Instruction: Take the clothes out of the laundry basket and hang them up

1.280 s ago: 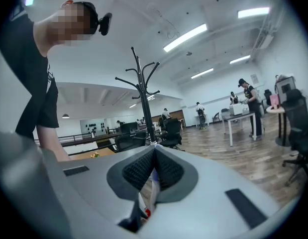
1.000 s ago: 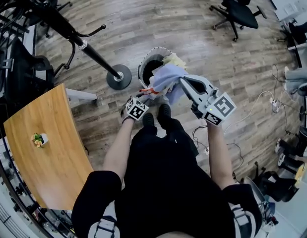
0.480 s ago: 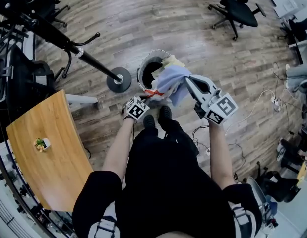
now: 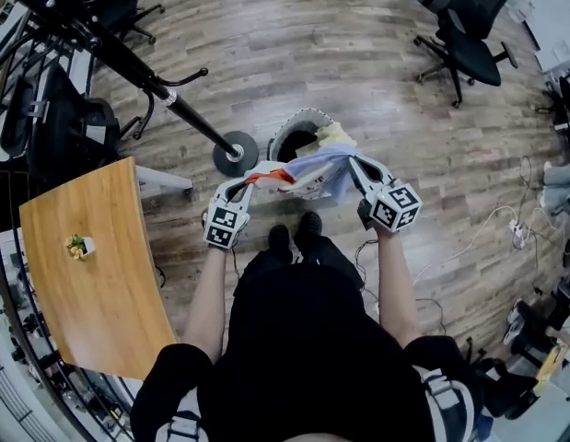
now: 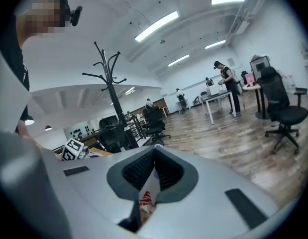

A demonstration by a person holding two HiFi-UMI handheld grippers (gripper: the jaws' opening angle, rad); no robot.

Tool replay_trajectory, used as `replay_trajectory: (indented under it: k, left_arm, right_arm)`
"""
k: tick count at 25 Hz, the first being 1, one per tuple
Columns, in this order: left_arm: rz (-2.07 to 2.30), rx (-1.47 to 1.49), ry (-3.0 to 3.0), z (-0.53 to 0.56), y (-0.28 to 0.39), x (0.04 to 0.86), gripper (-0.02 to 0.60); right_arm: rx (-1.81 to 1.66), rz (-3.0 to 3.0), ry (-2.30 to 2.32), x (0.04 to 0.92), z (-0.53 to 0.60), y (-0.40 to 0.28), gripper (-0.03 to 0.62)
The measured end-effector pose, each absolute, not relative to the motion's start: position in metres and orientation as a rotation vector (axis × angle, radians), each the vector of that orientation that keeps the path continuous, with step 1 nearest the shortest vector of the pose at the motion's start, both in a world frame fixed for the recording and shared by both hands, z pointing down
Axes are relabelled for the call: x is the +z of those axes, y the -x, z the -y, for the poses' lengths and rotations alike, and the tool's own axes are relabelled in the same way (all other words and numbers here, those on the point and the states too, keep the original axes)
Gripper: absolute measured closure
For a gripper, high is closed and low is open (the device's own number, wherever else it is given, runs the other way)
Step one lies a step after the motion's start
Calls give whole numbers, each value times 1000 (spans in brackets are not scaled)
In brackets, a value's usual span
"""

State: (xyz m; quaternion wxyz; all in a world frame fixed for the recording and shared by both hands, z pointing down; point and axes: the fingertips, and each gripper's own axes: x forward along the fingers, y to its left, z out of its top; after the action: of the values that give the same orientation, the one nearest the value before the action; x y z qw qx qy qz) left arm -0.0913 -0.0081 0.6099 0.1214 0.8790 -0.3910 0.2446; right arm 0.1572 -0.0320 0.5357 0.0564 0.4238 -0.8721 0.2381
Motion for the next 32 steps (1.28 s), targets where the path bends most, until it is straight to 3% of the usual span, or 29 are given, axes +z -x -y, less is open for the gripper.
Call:
replay_trajectory:
  k: [12,16,20,25,32]
  left_arm:
    - [1560,397,-2642,25,110,434,554]
    - [1650,360,-2657,22,112,401,554]
    - [1734,335,-2631,15,118,387,555]
    - [1830,332,-2587,3,127,375,554]
    - [1876,309,-2554,-10,128,368,554]
  right_arm:
    - [865,2533,-1002,611,46,-132,582]
    - [825,2524,-719,628,32,-103,472]
    - [668,2500,-567,632,23,-74,424]
    - [522,2356,-386,654,10,-66,418]
    - [435,2169,23,695,-47,-88,462]
